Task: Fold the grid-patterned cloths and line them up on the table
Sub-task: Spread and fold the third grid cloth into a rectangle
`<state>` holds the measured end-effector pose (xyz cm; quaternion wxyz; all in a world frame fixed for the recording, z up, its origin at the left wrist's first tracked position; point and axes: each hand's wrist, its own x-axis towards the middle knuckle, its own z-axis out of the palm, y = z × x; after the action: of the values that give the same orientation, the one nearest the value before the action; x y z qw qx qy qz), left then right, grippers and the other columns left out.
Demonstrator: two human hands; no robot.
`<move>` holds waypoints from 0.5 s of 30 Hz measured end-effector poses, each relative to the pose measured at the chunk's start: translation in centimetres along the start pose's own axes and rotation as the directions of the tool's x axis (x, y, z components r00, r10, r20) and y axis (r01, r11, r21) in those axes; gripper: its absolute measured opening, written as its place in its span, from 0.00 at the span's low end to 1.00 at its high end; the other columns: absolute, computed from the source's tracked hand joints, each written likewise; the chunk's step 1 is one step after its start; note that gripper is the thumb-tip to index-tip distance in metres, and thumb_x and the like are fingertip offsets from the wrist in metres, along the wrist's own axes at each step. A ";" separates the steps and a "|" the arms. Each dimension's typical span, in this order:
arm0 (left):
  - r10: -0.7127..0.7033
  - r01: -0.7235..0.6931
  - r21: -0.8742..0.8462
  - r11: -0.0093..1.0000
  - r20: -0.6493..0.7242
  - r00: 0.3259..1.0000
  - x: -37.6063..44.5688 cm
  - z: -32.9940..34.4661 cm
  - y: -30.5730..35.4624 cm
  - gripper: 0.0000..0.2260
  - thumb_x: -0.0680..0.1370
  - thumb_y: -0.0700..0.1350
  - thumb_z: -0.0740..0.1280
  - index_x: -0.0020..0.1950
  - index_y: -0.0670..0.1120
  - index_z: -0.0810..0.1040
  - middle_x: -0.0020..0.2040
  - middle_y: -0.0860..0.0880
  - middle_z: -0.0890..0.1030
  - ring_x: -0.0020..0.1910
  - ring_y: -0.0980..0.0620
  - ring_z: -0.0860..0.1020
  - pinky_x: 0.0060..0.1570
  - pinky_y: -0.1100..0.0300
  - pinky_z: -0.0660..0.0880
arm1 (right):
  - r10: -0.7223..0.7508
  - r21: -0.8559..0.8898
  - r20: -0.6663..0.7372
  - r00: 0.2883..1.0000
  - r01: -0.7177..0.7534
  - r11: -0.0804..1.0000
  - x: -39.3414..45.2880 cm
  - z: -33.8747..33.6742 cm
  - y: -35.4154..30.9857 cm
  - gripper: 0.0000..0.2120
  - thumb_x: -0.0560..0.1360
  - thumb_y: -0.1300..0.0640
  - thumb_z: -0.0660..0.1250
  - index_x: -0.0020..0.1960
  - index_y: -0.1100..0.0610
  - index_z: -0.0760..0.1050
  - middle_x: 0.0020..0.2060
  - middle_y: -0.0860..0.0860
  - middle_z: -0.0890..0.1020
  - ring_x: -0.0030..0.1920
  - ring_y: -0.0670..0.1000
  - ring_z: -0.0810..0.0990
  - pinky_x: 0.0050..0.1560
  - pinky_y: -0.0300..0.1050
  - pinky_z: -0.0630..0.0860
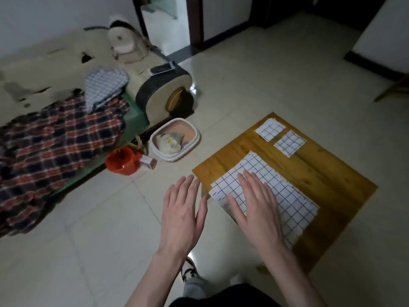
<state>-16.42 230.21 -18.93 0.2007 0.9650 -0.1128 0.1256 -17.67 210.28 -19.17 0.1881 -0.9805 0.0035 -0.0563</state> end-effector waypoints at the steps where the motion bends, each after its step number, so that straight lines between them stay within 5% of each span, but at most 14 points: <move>1: 0.036 -0.036 -0.019 0.999 0.019 0.999 0.7 0.1 -0.4 0.20 0.85 0.51 0.61 0.74 0.43 0.75 0.73 0.46 0.76 0.76 0.46 0.70 0.74 0.44 0.67 | 0.045 -0.004 -0.007 0.999 -0.045 0.999 0.1 0.2 -0.3 0.33 0.84 0.34 0.49 0.81 0.51 0.62 0.81 0.49 0.64 0.81 0.48 0.59 0.79 0.48 0.52; 4: 0.165 -0.160 -0.086 0.983 0.055 0.985 2.8 1.0 -1.3 0.19 0.85 0.51 0.62 0.73 0.44 0.75 0.73 0.47 0.76 0.76 0.47 0.70 0.75 0.45 0.67 | 0.188 0.005 -0.044 0.981 -0.188 0.982 0.5 0.6 -0.6 0.35 0.82 0.32 0.45 0.82 0.50 0.60 0.82 0.48 0.62 0.81 0.47 0.56 0.78 0.49 0.52; 10: 0.357 -0.330 -0.176 0.928 0.154 0.921 6.1 4.2 -1.7 0.19 0.85 0.51 0.63 0.73 0.43 0.76 0.73 0.46 0.76 0.75 0.45 0.71 0.74 0.46 0.68 | 0.352 0.019 -0.161 0.922 -0.354 0.935 -0.4 0.5 0.5 0.30 0.84 0.38 0.57 0.79 0.54 0.65 0.79 0.53 0.68 0.79 0.53 0.64 0.76 0.58 0.67; 15: 0.456 -0.409 -0.237 0.881 0.203 0.866 8.4 6.9 -0.2 0.19 0.85 0.50 0.62 0.73 0.43 0.76 0.73 0.46 0.76 0.73 0.45 0.72 0.72 0.45 0.69 | 0.478 0.031 -0.204 0.855 -0.482 0.876 -1.6 1.0 2.7 0.31 0.83 0.39 0.59 0.80 0.55 0.65 0.79 0.53 0.68 0.80 0.53 0.63 0.77 0.58 0.66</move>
<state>-7.11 226.17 -22.69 0.2405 0.8997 -0.3629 0.0322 -19.15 208.20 -21.26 0.1843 -0.9395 0.2677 -0.1083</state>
